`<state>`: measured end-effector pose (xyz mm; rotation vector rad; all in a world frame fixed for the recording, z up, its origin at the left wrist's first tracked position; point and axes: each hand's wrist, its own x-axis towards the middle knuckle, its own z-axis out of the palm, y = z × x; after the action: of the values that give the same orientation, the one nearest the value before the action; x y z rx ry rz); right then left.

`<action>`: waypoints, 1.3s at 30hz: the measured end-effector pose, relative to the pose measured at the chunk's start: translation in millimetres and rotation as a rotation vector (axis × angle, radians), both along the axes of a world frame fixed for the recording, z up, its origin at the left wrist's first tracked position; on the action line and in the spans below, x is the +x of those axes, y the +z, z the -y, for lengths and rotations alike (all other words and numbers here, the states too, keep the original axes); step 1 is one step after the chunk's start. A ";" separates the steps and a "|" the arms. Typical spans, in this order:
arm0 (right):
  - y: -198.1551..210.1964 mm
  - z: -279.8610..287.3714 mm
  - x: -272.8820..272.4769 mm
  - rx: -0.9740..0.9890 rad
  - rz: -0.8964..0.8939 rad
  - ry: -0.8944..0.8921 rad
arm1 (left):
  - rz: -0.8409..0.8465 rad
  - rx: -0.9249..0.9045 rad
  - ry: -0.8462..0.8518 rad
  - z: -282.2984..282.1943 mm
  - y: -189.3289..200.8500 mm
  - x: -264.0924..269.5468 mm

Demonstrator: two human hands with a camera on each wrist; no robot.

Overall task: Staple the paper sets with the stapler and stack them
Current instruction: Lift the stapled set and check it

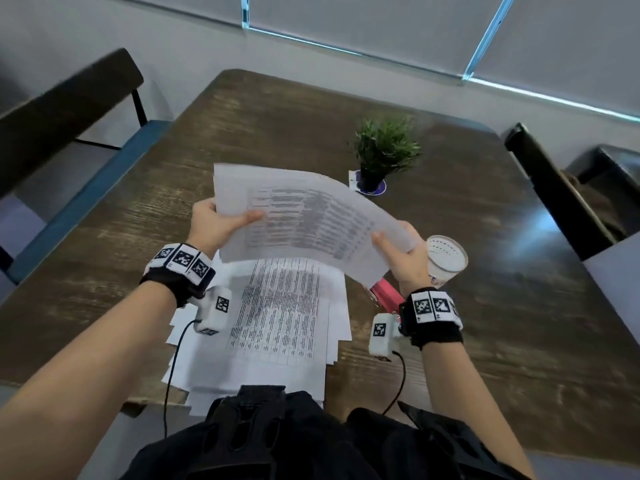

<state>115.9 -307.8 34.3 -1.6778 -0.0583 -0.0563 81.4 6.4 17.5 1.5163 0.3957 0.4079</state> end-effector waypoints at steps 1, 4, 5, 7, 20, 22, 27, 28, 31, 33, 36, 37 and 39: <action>-2.5 -4.5 -1.4 -0.035 -0.013 0.001 | -0.017 0.014 -0.008 -1.3 -1.3 0.0; -11.7 -19.3 -4.3 -0.049 -0.025 -0.011 | -0.039 0.014 -0.018 -1.2 -5.5 0.2; -13.5 -23.9 -3.8 -0.038 -0.025 -0.021 | -0.037 0.013 -0.016 -1.1 -6.6 0.2; -11.5 -31.0 -2.7 0.010 -0.061 -0.084 | -0.026 0.018 -0.023 -3.6 -9.8 0.8; 14.5 -71.0 5.9 -0.953 0.591 -0.215 | 0.096 0.129 -0.224 -11.1 6.6 2.3; 20.2 -91.6 3.4 -1.044 0.655 -0.013 | 0.133 0.174 -0.277 -3.9 13.6 0.7; 32.8 -104.9 -5.6 -0.952 0.543 0.152 | 0.215 0.236 -0.307 8.7 32.8 0.6; 32.6 -97.9 -6.4 -0.898 0.544 0.121 | 0.202 0.247 -0.319 9.0 34.4 2.0; 32.5 -66.9 -8.8 -0.653 0.506 0.003 | 0.121 0.288 -0.382 6.6 31.4 5.8; 34.7 -40.6 -11.9 -0.492 0.442 -0.047 | 0.082 0.257 -0.395 8.6 26.5 8.5; 37.8 2.7 -19.0 -0.233 0.366 -0.083 | 0.096 0.169 -0.355 30.6 25.8 10.2; 39.6 14.3 -22.2 -0.146 0.346 -0.090 | 0.109 0.124 -0.366 44.0 27.8 10.1; 37.6 33.0 -28.0 -0.016 0.274 -0.105 | 0.100 0.028 -0.412 76.5 30.9 9.2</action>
<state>87.8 -340.8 71.9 -1.6788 -0.1772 -0.3662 90.6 -70.1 48.4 1.5513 -0.0050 0.1626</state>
